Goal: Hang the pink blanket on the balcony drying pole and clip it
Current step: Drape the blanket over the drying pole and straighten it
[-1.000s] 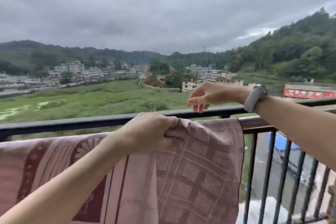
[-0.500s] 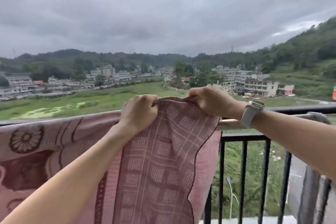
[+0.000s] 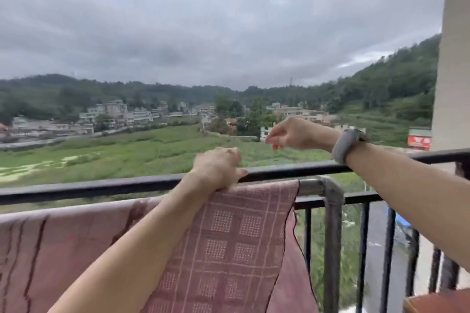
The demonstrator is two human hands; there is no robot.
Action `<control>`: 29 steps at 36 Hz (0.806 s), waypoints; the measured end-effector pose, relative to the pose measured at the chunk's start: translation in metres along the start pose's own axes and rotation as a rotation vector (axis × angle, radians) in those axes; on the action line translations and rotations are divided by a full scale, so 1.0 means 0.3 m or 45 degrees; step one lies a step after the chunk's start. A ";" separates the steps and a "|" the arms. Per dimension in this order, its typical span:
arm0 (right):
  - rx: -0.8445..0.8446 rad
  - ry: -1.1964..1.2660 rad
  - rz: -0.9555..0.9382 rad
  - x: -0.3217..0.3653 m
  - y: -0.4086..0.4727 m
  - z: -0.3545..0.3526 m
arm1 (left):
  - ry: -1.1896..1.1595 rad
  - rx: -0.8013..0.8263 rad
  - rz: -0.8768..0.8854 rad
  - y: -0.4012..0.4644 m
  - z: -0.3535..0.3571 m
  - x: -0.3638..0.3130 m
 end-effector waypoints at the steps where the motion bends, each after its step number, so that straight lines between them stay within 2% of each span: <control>1: 0.006 0.093 -0.035 -0.005 -0.033 0.000 | 0.021 0.100 -0.001 0.003 0.033 -0.010; 3: 0.021 0.215 -0.117 -0.009 -0.099 0.004 | -0.013 0.130 -0.068 0.004 0.037 0.001; 5: 0.098 0.221 -0.172 -0.012 -0.159 0.038 | -0.018 0.003 -0.198 0.000 -0.002 0.039; 8: 0.209 0.139 -0.259 0.000 -0.240 0.106 | -0.045 -0.417 -0.406 -0.068 -0.106 0.067; 11: 0.170 0.064 -0.432 0.040 -0.299 0.135 | -0.109 -0.942 -0.550 -0.237 -0.216 0.036; 13: 0.080 -0.128 -0.583 0.057 -0.333 0.134 | -0.042 -1.153 -0.558 -0.348 -0.229 -0.055; 14: 0.025 -0.204 -0.658 0.062 -0.347 0.130 | -0.023 -1.194 -0.547 -0.391 -0.210 -0.104; 19: -0.093 -0.406 -0.970 0.091 -0.402 0.164 | -0.174 -1.112 -0.605 -0.567 0.032 -0.280; 23: -0.103 -0.623 -1.092 0.114 -0.436 0.225 | -0.236 -0.795 -0.839 -0.593 0.264 -0.332; 26: -0.127 -0.661 -1.126 0.128 -0.447 0.244 | -0.141 -0.620 -0.951 -0.575 0.374 -0.339; 29: -0.154 -0.568 -1.212 0.136 -0.443 0.226 | -0.157 -0.690 -1.046 -0.587 0.391 -0.317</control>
Point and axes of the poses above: each hand's wrist, its own y-axis towards the middle knuckle, its own z-axis out of the palm, x = y × z, the point moved 9 cm from there along y, towards the middle knuckle, and after that the axes turned 14 degrees about y, right-handed, at the moved point
